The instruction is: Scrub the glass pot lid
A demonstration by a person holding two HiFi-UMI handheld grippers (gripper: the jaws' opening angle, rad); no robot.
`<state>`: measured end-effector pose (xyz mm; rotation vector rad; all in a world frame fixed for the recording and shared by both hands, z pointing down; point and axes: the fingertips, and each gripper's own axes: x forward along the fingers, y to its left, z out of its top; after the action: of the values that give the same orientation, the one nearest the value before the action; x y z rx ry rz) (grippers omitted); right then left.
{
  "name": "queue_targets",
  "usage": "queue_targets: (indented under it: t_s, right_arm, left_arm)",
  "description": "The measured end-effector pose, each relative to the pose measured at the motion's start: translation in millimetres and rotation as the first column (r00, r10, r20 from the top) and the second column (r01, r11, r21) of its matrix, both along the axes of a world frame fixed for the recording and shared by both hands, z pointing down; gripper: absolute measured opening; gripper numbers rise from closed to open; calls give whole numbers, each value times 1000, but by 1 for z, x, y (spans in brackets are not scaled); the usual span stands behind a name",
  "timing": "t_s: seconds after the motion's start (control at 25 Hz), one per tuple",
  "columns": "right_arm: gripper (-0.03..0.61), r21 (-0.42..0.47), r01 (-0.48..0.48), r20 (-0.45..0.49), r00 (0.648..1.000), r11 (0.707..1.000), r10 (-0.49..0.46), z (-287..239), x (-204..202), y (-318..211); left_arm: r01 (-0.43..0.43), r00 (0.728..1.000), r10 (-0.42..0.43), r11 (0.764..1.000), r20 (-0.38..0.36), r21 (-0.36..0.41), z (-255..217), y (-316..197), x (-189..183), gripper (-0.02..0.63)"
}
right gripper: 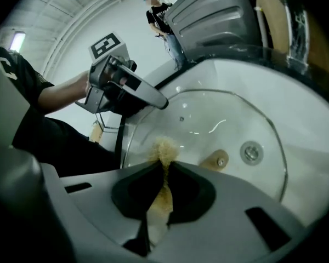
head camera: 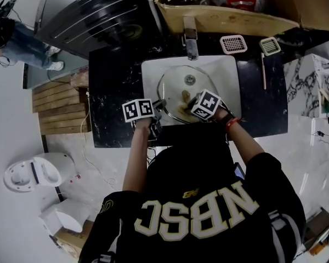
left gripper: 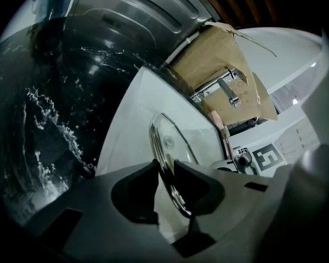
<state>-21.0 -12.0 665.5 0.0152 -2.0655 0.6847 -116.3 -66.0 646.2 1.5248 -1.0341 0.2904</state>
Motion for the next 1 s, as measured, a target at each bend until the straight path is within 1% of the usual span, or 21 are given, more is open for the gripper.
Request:
queue_targets:
  t_s: [0.08,0.16,0.28,0.44,0.68,0.76,1.0]
  right_arm:
    - [31,45,-25,27,999,999,24,0,-19,-12]
    - [31,98,-51,30,998,994,49,2,-32,-28]
    - [32,204,-74,18,997,976,72,8,-46,-54]
    - [32,345,-93,-10,995,934,102,24,-52,-88]
    - [32,480,-183,-54,970,858,237,45,-36,-138]
    - [32,503,-190,-78,961,843,264,52,-27,-151]
    - [31,512,-211,-153,931,833,330,70,13,-173]
  left_arm:
    - [0,1000,0,1000,7,-2,0,1,-1,98]
    - [-3,1000,3,1000,16,-4,1,1,-1,97]
    - [-11,1000,11,1000,26,-10,1,2,0,97]
    - [-10,999,11,1000,47,-16,2,2,-1,97]
    - [-4,999,4,1000,43,-14,2,2,-2,98]
    - [-5,999,5,1000,39,-14,2,2,-1,98]
    - [-12,1000,12,1000,29,-15,1,3,0,101]
